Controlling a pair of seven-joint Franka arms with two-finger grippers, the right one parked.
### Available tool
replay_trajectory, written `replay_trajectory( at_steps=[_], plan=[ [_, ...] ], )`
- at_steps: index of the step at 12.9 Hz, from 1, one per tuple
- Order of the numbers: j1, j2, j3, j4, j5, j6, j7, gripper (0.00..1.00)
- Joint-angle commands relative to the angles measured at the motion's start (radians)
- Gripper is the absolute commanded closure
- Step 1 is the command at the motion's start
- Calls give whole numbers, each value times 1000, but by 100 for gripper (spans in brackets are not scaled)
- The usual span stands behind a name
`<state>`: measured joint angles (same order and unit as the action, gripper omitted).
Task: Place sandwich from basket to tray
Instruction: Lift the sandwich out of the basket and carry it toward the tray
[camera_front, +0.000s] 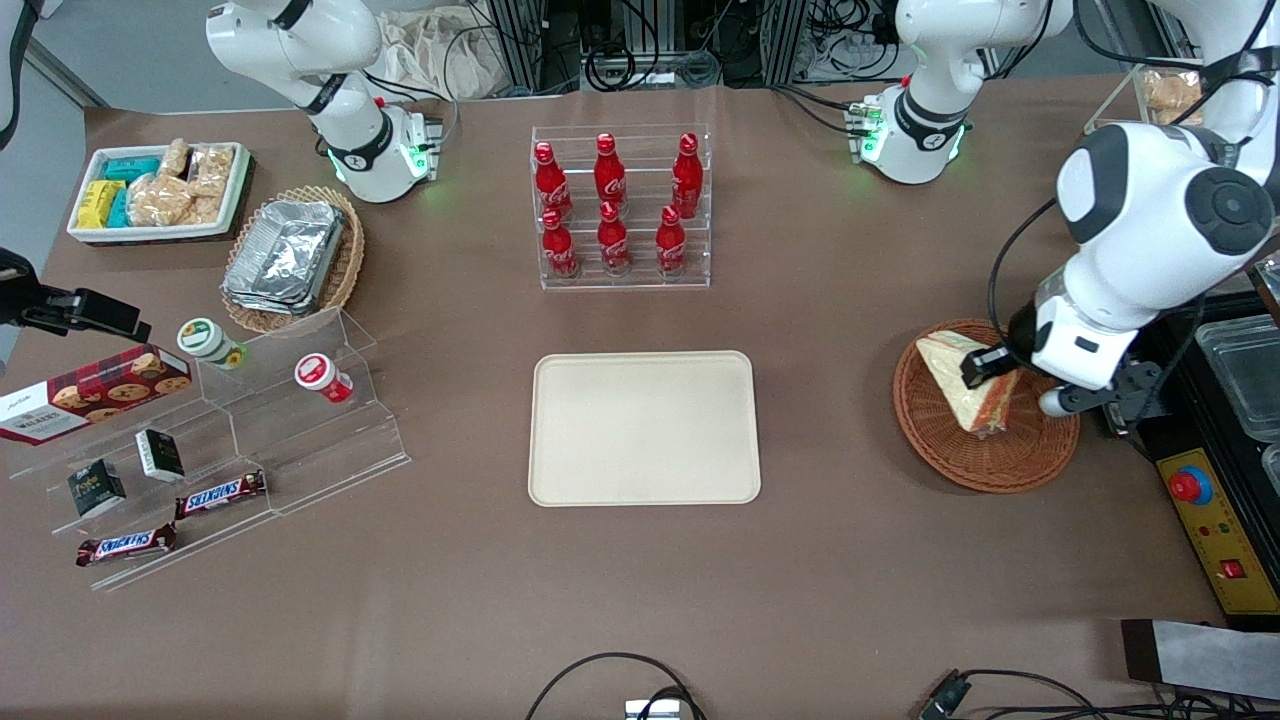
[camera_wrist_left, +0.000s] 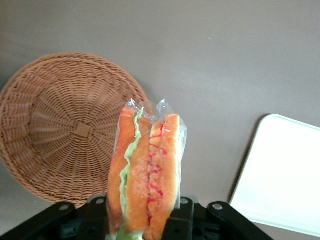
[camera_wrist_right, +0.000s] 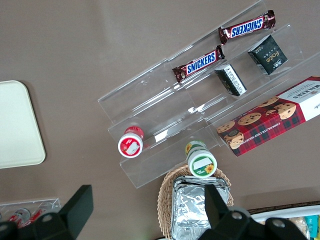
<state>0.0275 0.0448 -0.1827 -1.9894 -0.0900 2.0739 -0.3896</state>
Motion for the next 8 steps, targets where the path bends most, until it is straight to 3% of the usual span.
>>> replay_trajectory(
  at_steps=[1,4,8],
  plan=[
    [-6,32,-59,52,27,-29,-20,61],
    [-7,62,-130,80,29,-28,-40,61],
    [-8,125,-250,104,134,-20,-126,61]
  ],
)
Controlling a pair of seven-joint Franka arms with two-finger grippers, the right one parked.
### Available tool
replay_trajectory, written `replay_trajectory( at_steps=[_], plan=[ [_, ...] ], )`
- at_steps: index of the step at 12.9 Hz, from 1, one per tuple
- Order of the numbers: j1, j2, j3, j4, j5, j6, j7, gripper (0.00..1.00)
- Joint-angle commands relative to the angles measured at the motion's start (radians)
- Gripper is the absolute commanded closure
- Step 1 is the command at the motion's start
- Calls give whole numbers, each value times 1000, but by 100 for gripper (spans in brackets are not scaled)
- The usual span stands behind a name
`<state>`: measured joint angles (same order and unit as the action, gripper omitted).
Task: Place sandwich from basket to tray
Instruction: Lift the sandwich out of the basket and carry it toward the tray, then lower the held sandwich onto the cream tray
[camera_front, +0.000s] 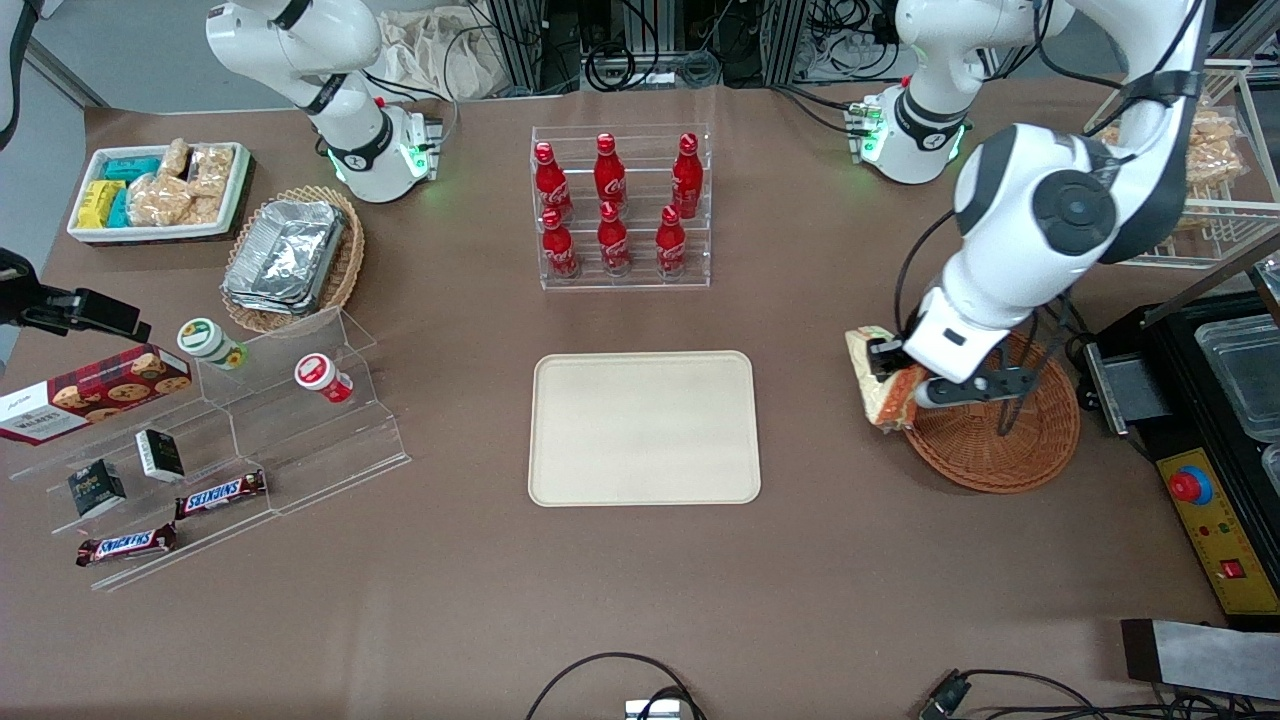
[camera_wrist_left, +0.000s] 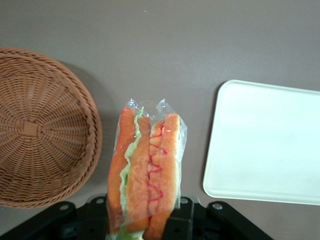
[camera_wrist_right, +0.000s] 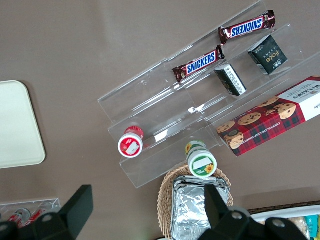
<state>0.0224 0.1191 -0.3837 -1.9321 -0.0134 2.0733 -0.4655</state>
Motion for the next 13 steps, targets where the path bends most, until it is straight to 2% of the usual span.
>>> replay_trajectory(
  at_steps=[1,3,7,13],
  plan=[
    [-2,75,-78,53,85,-15,-76,61],
    [-39,131,-100,94,127,-15,-132,61],
    [-116,215,-100,168,128,-12,-154,61],
    [-174,324,-100,174,154,91,-159,61]
  ],
)
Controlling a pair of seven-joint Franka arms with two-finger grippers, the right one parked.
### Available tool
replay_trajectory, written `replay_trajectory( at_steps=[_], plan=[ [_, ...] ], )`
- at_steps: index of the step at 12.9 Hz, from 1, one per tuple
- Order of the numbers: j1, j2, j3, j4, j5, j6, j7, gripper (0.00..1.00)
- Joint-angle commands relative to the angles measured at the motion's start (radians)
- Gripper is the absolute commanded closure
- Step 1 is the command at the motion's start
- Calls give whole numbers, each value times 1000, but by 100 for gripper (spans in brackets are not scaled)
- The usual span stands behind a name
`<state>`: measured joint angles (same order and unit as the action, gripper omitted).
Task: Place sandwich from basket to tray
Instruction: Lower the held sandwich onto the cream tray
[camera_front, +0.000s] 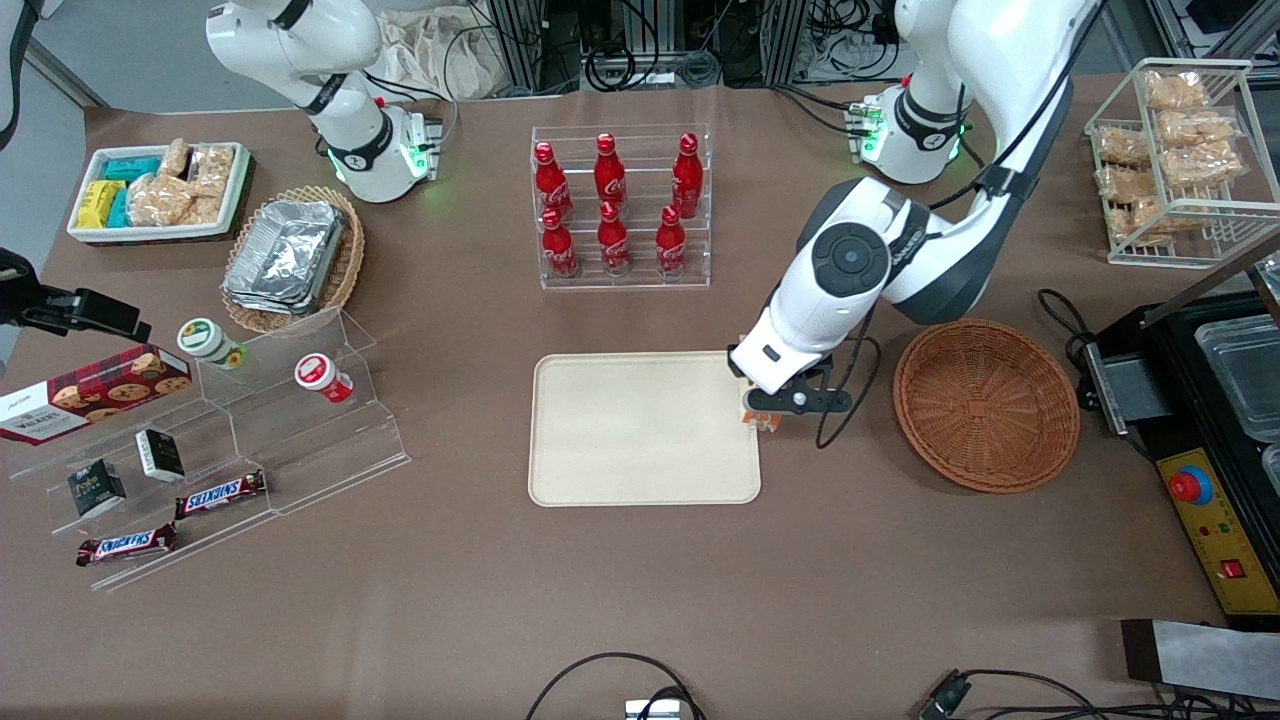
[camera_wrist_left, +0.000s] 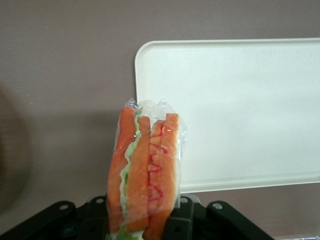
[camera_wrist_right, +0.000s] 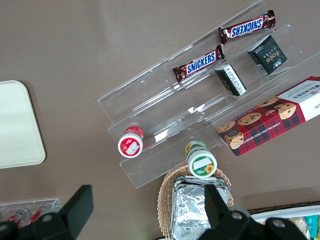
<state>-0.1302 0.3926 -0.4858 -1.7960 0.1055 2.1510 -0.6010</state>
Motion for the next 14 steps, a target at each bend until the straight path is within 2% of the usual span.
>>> replay_trajectory(
  at_steps=[1,4,7,10,14],
  plan=[
    [-41,69,3,38,37,36,-32,61],
    [-58,153,4,64,75,99,-109,61],
    [-94,230,4,104,183,112,-202,61],
    [-121,282,6,119,256,124,-256,61],
    [-123,308,6,118,295,144,-259,60]
  ],
)
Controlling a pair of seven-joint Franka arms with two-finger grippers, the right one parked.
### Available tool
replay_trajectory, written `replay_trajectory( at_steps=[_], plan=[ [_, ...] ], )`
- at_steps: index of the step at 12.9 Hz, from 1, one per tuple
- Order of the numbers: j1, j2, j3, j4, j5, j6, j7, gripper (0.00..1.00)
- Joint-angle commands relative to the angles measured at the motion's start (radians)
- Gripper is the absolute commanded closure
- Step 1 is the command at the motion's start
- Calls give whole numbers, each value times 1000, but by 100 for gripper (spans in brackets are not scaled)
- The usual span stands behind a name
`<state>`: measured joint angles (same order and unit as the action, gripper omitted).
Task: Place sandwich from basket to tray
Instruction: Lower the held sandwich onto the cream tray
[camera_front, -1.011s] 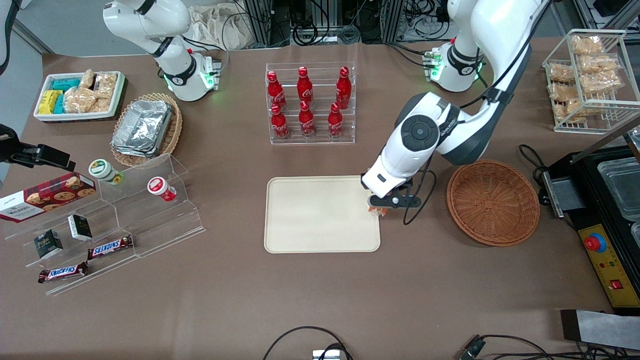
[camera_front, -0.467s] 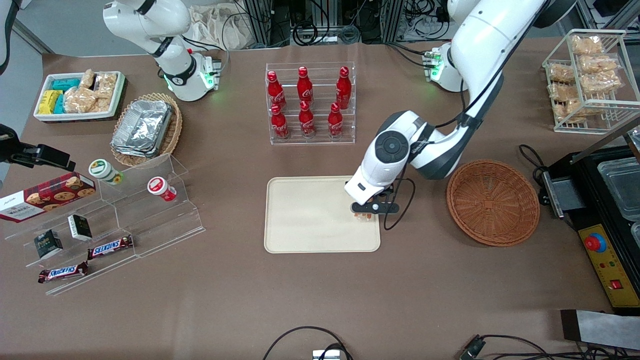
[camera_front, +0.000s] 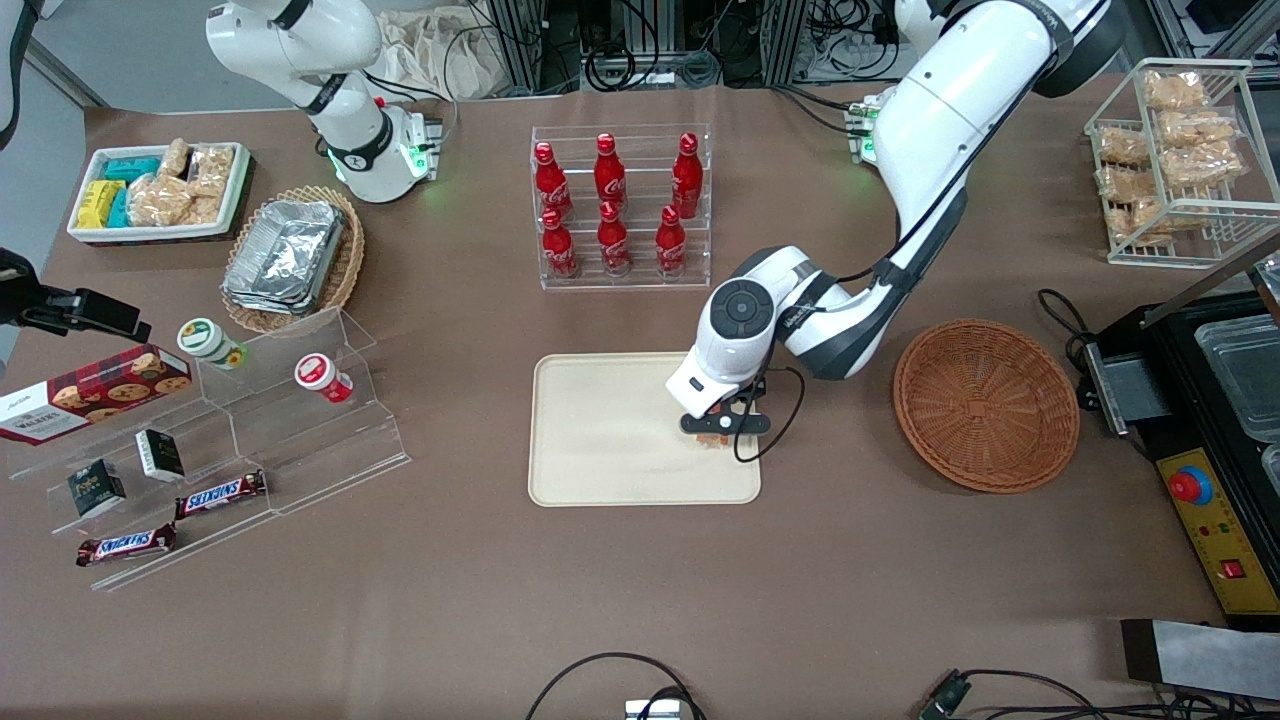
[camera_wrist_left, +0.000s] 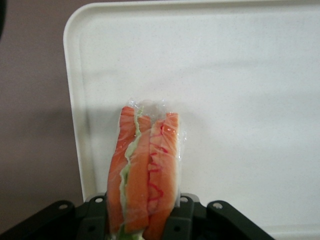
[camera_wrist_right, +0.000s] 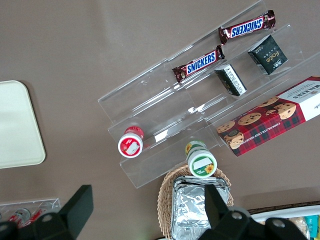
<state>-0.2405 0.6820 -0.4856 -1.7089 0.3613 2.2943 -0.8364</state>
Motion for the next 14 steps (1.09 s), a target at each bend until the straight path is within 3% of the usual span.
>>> replay_trajectory(
  at_steps=[1,2,5,6,14],
  plan=[
    [-13,22,5,31,47,1,-33,58],
    [-14,25,5,31,50,1,-38,54],
    [-22,27,5,31,51,1,-39,8],
    [-23,27,5,31,53,1,-39,1],
    [22,-34,7,31,45,-45,-36,0]
  ],
)
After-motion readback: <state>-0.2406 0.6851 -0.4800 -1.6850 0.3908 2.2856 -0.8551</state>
